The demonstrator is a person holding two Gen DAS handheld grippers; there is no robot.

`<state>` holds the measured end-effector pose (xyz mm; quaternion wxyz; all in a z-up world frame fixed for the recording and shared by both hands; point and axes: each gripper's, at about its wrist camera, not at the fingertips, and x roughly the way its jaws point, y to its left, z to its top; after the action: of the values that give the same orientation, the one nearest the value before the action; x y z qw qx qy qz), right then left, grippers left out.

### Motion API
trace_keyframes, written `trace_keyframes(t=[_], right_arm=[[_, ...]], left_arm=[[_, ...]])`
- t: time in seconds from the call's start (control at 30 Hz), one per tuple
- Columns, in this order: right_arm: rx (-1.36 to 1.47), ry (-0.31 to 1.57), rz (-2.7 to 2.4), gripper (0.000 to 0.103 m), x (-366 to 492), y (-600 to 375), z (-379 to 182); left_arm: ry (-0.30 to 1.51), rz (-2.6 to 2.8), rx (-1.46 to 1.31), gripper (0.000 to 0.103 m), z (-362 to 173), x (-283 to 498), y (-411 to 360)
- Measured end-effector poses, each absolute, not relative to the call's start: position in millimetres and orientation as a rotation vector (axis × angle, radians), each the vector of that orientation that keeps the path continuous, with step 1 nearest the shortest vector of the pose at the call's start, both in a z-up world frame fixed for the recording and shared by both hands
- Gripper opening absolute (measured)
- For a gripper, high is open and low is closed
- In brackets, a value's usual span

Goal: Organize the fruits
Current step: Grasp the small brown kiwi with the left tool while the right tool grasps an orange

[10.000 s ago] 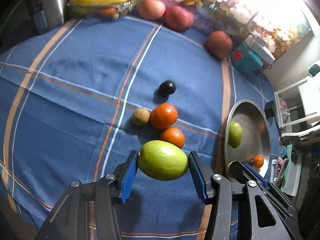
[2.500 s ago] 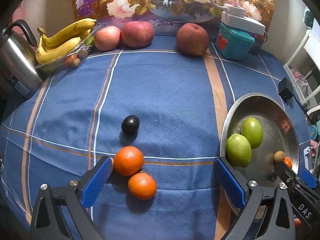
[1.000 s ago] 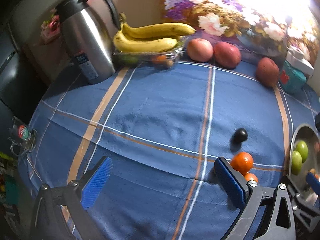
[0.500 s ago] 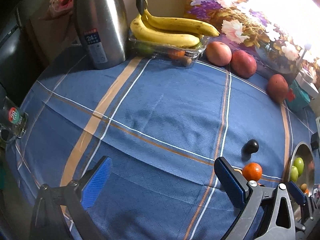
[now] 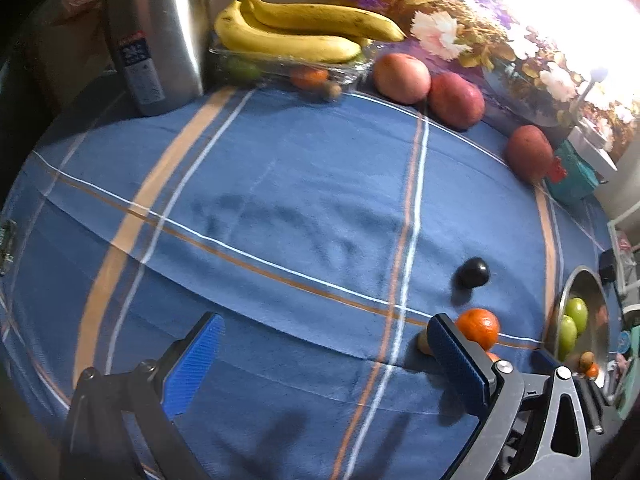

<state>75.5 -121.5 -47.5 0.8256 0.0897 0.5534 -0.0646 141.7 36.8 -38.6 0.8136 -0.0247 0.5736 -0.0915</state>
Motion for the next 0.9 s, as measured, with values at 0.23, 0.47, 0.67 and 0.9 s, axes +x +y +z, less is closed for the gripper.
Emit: trace_keyframes(t=[0.23, 0.47, 0.67, 0.9], right_arm=[[0.194, 1.216, -0.129, 0.07, 75.8, -123.1, -58.5], [0.206, 1.258, -0.11, 0.059, 74.5, -122.6, -70.5], [0.218, 1.271, -0.104, 0.052, 74.2, -123.6, -74.9], [0.216, 1.278, -0.092, 0.049, 73.3, -122.5, -76.0]], left_arm=[[1.275, -0.29, -0.085, 0.097, -51.7, 140.9, 18.7], [1.303, -0.338, -0.086, 0.087, -58.8, 140.8, 3.5], [1.329, -0.359, -0.127, 0.076, -64.2, 144.6, -3.2], [1.358, -0.391, -0.154, 0.053, -73.8, 143.4, -13.2]])
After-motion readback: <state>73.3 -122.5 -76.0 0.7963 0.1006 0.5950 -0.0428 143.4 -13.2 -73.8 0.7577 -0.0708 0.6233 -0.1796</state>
